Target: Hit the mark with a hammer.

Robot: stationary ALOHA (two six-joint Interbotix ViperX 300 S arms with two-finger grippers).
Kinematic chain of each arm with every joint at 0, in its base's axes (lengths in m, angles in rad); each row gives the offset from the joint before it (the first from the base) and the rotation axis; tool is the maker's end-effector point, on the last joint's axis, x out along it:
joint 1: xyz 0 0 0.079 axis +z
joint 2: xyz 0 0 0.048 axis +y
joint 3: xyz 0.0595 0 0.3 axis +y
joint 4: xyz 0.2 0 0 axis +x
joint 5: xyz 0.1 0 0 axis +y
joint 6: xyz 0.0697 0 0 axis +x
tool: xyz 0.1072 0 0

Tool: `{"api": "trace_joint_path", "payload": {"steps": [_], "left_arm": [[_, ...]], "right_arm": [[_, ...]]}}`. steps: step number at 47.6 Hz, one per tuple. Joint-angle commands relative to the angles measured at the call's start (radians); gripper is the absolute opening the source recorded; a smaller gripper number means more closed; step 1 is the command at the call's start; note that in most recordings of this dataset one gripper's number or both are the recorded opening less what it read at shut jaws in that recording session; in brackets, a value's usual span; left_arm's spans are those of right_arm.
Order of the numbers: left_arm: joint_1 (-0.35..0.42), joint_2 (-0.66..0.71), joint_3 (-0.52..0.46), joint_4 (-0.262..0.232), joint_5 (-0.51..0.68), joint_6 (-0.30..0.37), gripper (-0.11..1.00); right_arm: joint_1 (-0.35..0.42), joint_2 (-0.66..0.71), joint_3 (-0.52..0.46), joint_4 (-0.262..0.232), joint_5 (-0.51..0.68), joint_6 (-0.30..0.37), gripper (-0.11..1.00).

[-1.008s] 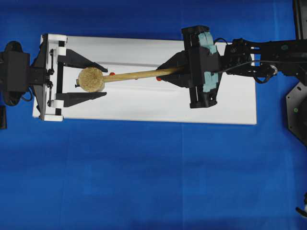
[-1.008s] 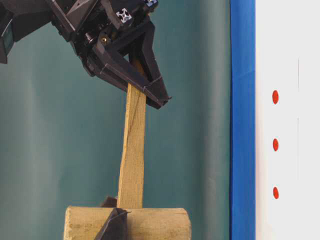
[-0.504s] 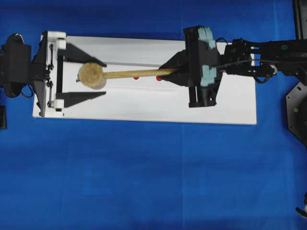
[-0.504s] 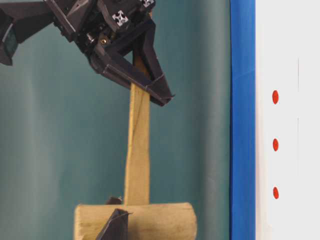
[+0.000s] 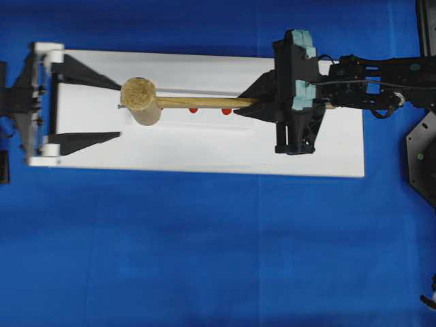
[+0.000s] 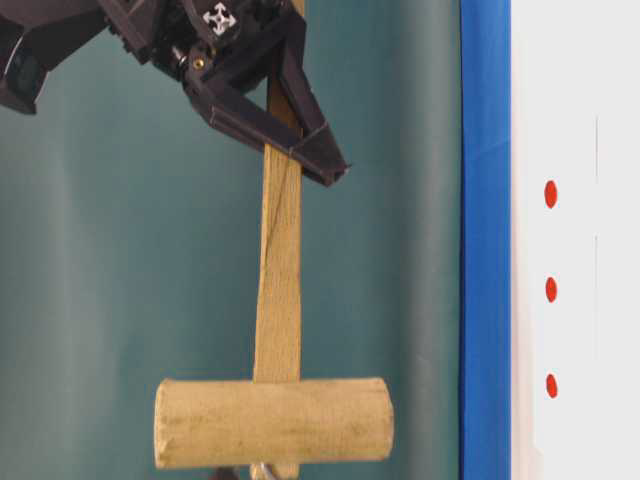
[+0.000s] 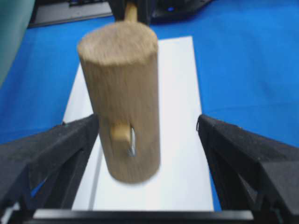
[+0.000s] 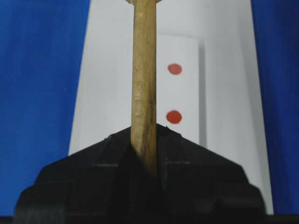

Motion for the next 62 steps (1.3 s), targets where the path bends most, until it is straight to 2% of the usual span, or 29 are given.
{"api": "trace_joint_path", "payload": {"steps": [1,15,25,62], "left_arm": [[0.003,-0.086,0.011,-0.002,0.049,-0.009,0.84],[-0.002,-0.434,0.094,-0.002,0.367,-0.049,0.83],[-0.006,-0.566,0.109,0.0,0.488,-0.051,0.84],[-0.037,-0.563,0.123,-0.002,0.499,-0.052,0.82]], "right_arm": [[0.003,-0.041,-0.006,0.002,-0.008,0.005,0.0],[0.005,-0.048,0.002,0.002,-0.009,0.006,0.0],[0.005,-0.041,0.003,0.002,-0.02,0.006,0.0],[-0.048,-0.025,0.008,0.002,-0.092,0.006,0.0]]}}
